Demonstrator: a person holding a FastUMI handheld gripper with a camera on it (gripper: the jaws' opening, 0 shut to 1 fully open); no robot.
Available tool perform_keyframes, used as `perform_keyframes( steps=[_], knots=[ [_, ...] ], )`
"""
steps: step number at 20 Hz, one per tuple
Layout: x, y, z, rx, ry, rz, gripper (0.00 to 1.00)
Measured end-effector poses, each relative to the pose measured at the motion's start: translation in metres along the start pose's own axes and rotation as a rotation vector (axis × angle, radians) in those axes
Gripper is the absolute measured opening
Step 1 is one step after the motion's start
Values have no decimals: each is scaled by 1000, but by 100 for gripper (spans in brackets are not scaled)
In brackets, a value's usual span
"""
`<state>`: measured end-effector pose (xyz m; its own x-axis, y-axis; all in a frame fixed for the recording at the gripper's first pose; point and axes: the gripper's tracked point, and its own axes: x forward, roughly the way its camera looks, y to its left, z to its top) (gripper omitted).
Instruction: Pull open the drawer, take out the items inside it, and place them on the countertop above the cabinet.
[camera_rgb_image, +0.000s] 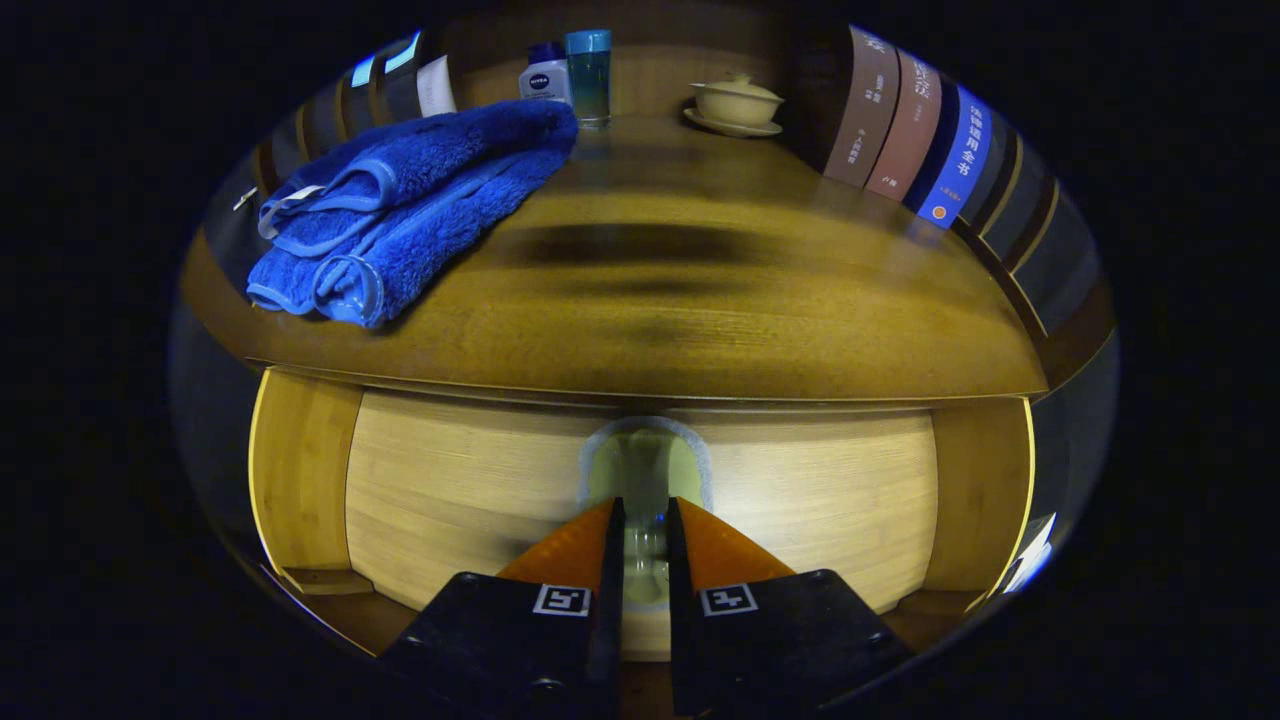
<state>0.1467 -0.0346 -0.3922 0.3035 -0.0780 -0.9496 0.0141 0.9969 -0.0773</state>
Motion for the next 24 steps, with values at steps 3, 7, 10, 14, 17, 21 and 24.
perform_keyframes(
  steps=[3,7,10,14,17,21,24],
  knots=[
    [-16,1,-11,-23,-26,7,25],
    [-64,-2,5,-2,-183,11,25],
    [-108,-4,19,1,-303,10,25],
    [-150,-4,58,9,-458,20,25],
    [-158,-6,94,39,-494,27,25],
    [-142,-10,138,87,-478,34,25],
    [-117,-14,165,87,-452,22,25]
  ],
)
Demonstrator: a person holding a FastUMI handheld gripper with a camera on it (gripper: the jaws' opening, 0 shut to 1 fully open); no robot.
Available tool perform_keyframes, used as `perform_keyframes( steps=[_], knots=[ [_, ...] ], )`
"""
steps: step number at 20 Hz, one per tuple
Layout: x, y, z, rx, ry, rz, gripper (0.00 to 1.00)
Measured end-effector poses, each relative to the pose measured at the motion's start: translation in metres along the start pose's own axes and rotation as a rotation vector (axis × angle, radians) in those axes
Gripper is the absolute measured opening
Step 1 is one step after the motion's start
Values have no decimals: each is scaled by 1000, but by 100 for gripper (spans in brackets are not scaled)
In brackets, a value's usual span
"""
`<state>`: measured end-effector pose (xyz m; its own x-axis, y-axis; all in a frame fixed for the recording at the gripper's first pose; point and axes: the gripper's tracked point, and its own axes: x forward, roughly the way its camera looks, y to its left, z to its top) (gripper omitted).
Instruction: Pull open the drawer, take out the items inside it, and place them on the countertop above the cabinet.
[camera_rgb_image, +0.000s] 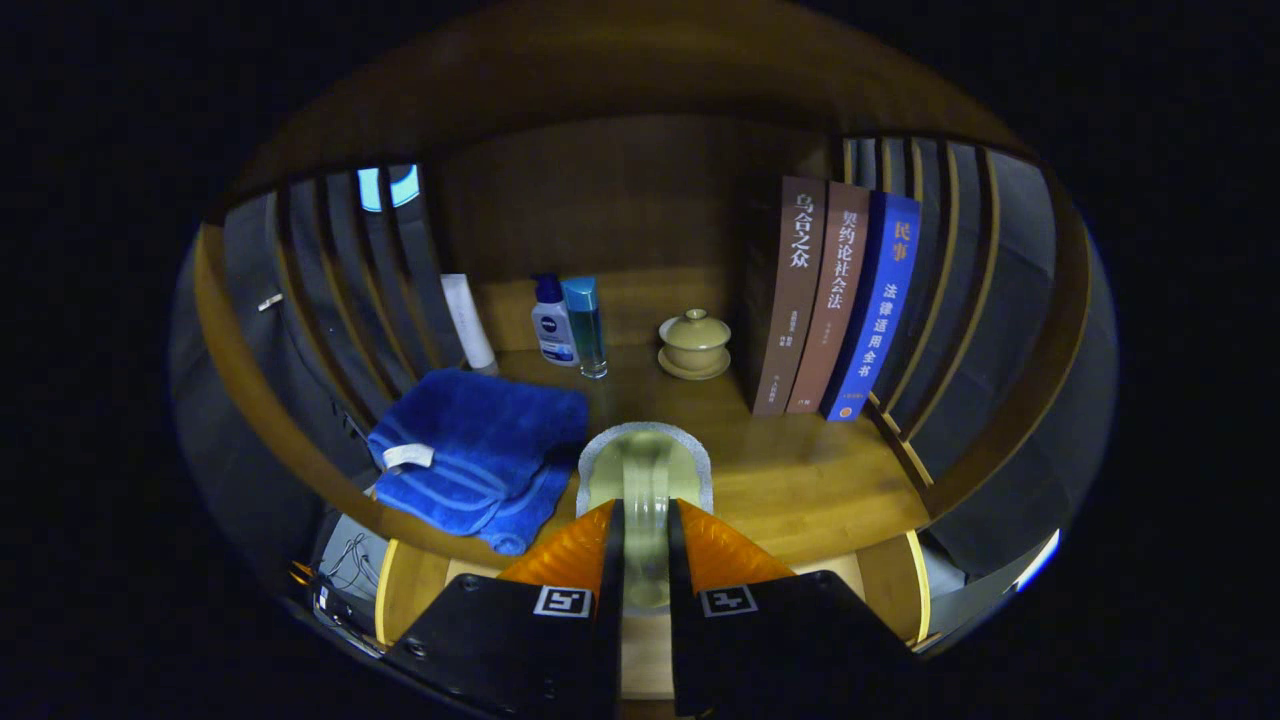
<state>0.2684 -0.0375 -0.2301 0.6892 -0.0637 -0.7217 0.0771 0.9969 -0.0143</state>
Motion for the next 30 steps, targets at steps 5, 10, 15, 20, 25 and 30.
perform_keyframes(
  steps=[5,10,15,20,25,30],
  knots=[
    [46,-1,2,8,60,-8,25],
    [67,-5,1,25,71,-22,25],
    [71,-4,7,10,54,-26,29],
    [61,0,13,33,12,0,63],
    [22,4,11,82,-113,30,79],
    [-23,3,-14,116,-212,35,100]
  ],
)
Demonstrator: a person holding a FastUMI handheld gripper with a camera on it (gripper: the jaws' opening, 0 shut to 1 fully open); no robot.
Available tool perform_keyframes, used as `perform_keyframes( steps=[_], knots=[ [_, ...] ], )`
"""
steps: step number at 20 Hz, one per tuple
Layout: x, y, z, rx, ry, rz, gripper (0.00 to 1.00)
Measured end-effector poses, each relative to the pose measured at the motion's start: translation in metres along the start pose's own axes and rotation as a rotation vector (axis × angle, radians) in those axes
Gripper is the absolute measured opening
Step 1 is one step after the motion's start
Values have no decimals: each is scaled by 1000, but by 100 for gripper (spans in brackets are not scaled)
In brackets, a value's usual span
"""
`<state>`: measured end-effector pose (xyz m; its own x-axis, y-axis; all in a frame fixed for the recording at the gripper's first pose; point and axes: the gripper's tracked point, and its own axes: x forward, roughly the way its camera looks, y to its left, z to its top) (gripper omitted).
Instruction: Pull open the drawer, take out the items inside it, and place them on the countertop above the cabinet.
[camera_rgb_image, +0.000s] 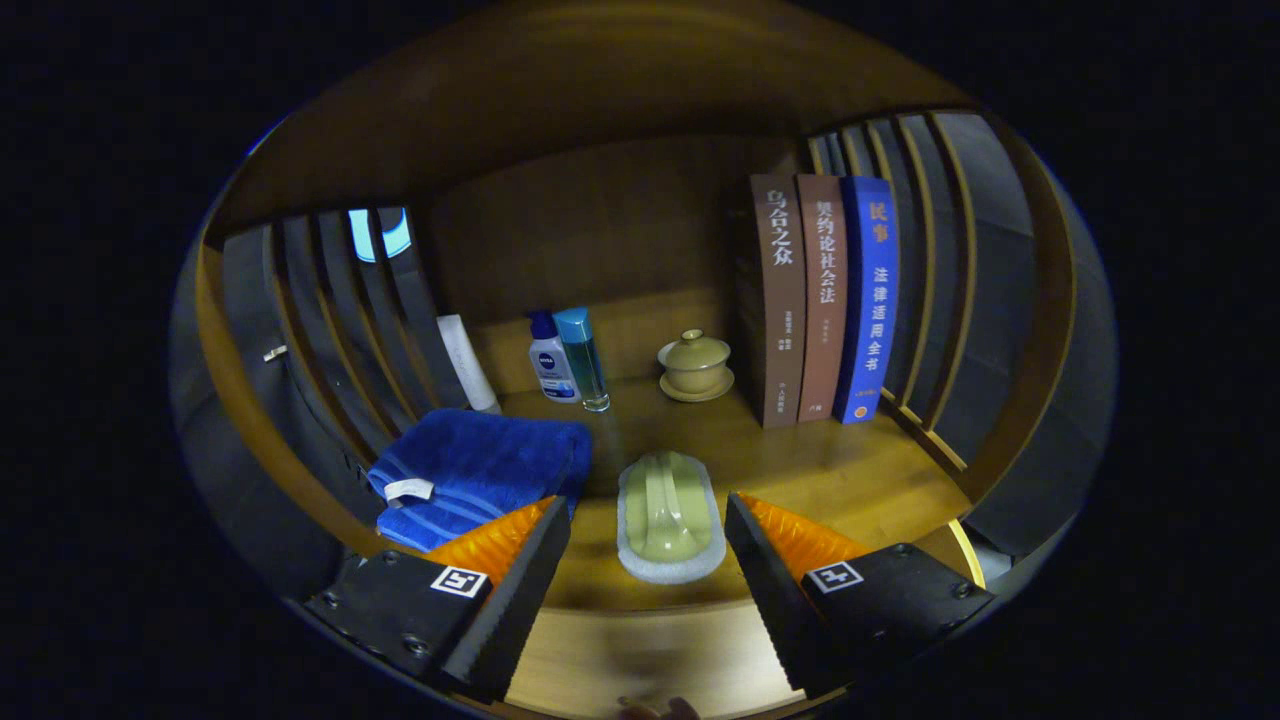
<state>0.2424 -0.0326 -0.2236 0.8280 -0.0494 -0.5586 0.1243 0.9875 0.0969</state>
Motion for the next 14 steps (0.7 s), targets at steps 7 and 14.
perform_keyframes(
  steps=[7,14],
  knots=[
    [-114,15,16,-47,-298,58,99],
    [-178,-3,-67,-54,-399,59,99]
  ],
)
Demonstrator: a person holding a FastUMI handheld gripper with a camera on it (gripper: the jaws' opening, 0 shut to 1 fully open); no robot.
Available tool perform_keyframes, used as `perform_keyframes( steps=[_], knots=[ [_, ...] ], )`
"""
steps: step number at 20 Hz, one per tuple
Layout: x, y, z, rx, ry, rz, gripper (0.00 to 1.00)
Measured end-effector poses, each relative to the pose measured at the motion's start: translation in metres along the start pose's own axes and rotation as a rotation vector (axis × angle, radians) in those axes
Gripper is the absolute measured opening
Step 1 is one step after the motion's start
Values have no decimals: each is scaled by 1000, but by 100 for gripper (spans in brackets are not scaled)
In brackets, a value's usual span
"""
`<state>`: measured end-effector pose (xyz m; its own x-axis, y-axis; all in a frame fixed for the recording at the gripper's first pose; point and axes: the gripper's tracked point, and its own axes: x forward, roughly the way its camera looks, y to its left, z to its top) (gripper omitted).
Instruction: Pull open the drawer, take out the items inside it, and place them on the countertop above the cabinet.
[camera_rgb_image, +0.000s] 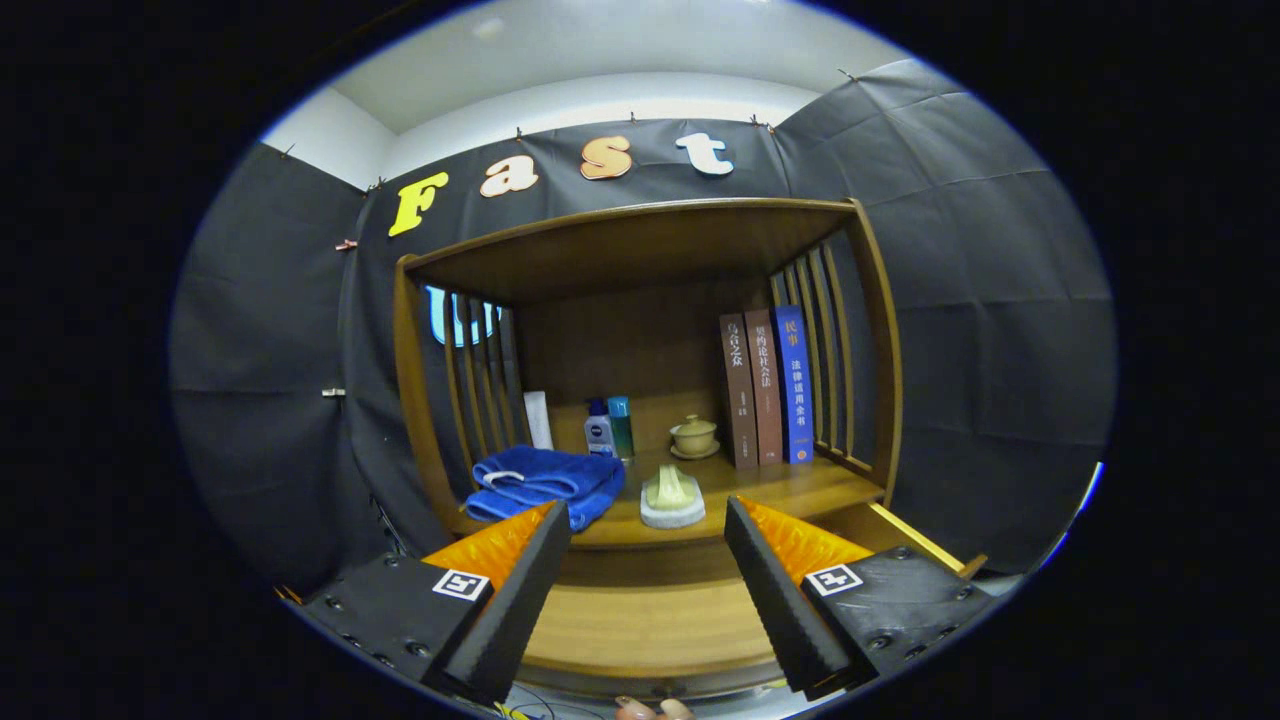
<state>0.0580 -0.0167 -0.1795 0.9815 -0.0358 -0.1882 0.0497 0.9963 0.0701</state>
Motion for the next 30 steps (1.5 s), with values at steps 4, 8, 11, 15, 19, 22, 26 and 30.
perform_keyframes(
  steps=[4,8,11,15,19,22,26,30],
  knots=[
    [-34,-10,-53,-1,53,-12,99],
    [-49,-17,-98,-3,85,-25,99],
    [-53,-20,-126,-6,125,-36,99],
    [-48,-25,-145,2,136,-55,99],
    [-38,-24,-165,-2,175,-48,99],
    [-34,-24,-171,-12,187,-48,99],
    [-32,-25,-168,-34,157,-51,99],
    [-21,-26,-167,-30,158,-50,99]
  ],
)
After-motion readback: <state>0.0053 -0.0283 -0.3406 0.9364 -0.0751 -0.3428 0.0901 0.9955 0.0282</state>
